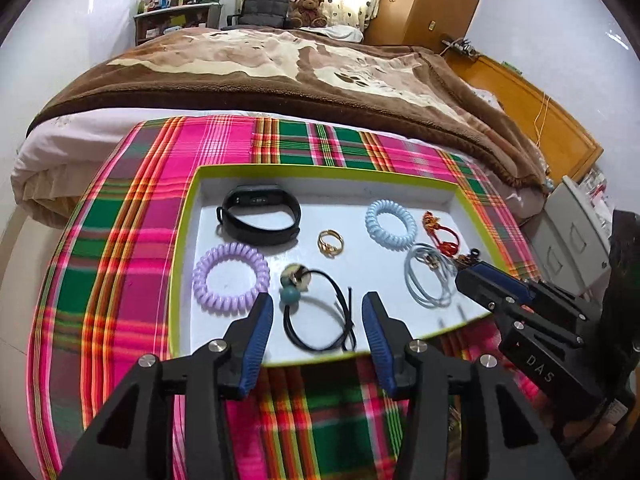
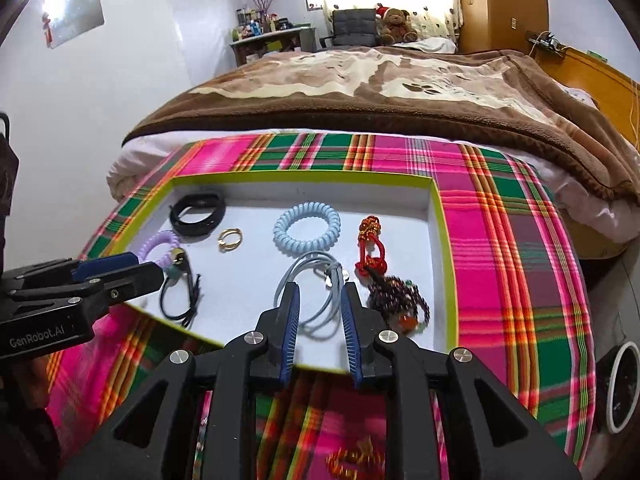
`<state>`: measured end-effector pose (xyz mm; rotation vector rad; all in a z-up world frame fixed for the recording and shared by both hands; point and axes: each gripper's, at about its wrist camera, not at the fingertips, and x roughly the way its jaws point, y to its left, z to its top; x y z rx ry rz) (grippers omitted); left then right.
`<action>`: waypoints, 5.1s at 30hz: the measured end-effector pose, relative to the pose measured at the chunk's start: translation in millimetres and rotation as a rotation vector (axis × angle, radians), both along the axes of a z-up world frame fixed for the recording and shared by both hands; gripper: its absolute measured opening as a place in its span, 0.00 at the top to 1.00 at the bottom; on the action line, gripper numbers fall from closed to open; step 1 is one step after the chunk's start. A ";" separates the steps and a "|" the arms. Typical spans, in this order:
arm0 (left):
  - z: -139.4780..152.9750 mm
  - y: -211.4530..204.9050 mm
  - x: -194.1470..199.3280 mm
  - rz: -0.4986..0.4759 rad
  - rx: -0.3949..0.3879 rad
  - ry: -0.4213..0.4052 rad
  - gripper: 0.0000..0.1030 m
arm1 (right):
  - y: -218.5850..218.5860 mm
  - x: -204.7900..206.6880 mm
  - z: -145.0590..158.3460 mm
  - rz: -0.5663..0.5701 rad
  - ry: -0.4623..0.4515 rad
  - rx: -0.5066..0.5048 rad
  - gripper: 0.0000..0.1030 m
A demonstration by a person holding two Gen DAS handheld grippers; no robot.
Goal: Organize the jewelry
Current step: 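Grasp the red-orange knotted tassel with the right tool while the left tool grasps the gold chain hairpin, then carry the tassel and hairpin with both tools over the yellow box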
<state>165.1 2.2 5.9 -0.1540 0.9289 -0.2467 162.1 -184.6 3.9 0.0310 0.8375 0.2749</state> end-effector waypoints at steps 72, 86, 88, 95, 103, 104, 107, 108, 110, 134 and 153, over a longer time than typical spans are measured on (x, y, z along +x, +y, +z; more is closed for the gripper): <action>-20.7 -45.6 -76.9 -0.091 0.073 0.032 0.52 | -64.7 -87.7 -21.3 0.104 0.052 -0.021 0.88; -26.6 -78.1 -71.1 -0.240 0.037 0.047 0.52 | -87.9 -106.1 -15.4 -0.001 0.038 0.069 0.88; -27.4 -83.5 -79.0 -0.285 0.030 0.053 0.52 | -89.2 -107.0 -15.3 -0.004 0.039 0.074 0.88; -25.3 -95.7 -95.2 -0.340 0.055 0.042 0.52 | -90.5 -107.9 -16.9 -0.015 0.043 0.077 0.88; -28.9 -104.2 -78.9 -0.347 0.193 -0.008 0.52 | -90.3 -110.2 -16.4 -0.010 0.042 0.081 0.88; -29.2 -107.2 -80.1 -0.367 0.205 -0.016 0.52 | -90.7 -110.4 -16.1 -0.010 0.041 0.083 0.88; -30.4 -110.1 -80.1 -0.388 0.200 -0.029 0.52 | -90.4 -110.0 -16.8 -0.011 0.044 0.087 0.88; -30.2 -109.8 -78.9 -0.387 0.196 -0.024 0.52 | -90.3 -109.7 -17.1 -0.012 0.045 0.087 0.88; -30.2 -109.2 -76.4 -0.384 0.190 -0.015 0.52 | -89.8 -109.3 -17.8 -0.011 0.047 0.090 0.88; -22.0 -103.0 -83.9 -0.353 0.151 -0.030 0.66 | -85.3 -111.7 -15.2 -0.012 0.034 0.077 0.88; 10.2 -60.8 -73.1 -0.225 0.123 -0.095 0.66 | -64.4 -100.8 9.3 0.002 -0.020 0.115 0.88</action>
